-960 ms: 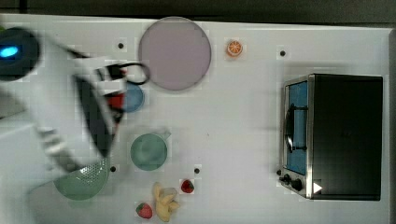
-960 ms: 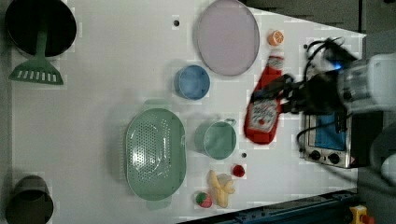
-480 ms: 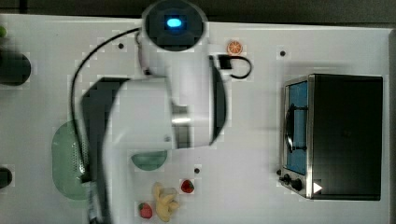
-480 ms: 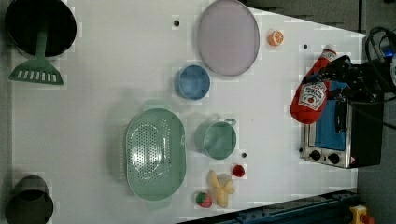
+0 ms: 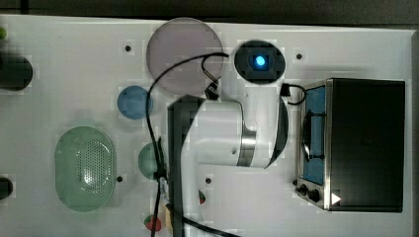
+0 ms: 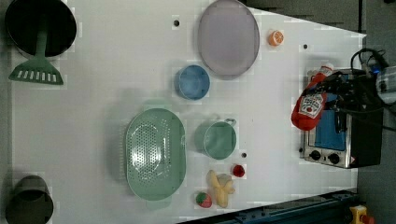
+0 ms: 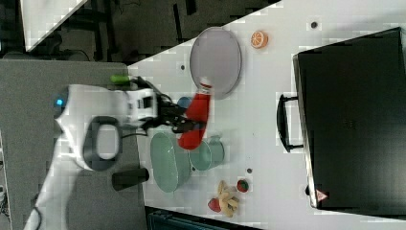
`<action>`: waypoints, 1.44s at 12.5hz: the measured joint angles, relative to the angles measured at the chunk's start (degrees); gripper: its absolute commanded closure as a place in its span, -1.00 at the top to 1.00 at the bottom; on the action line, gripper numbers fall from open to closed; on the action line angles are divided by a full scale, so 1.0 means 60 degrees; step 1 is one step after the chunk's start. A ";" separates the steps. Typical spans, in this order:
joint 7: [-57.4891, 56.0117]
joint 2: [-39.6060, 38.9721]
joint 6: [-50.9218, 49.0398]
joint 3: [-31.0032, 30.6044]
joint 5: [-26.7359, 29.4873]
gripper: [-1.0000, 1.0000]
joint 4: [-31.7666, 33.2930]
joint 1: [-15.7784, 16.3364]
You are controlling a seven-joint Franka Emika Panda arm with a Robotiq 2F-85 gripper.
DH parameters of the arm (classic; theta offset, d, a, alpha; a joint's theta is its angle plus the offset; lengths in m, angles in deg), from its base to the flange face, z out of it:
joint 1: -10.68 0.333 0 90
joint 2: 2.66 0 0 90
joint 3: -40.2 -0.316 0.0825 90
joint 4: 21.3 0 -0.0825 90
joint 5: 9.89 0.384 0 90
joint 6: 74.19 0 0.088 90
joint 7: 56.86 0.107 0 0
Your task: Pick ketchup from strainer and place it on the table
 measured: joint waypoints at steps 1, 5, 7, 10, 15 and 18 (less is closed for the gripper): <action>-0.0068 -0.0016 0.0452 0.0086 0.0000 0.21 0.0466 -0.0040; -0.0207 -0.0537 0.2779 0.0301 0.0033 0.21 0.1996 0.0028; -0.0252 -0.0851 0.3492 0.0301 -0.0071 0.21 0.2611 0.0030; -0.0345 -0.1625 0.3991 0.0275 -0.0542 0.69 0.2816 0.0054; -0.0410 -0.1469 0.3996 0.0252 -0.1069 1.00 0.2742 0.0119; -0.0359 -0.0625 0.3422 0.0049 -0.0334 1.00 0.2238 0.0065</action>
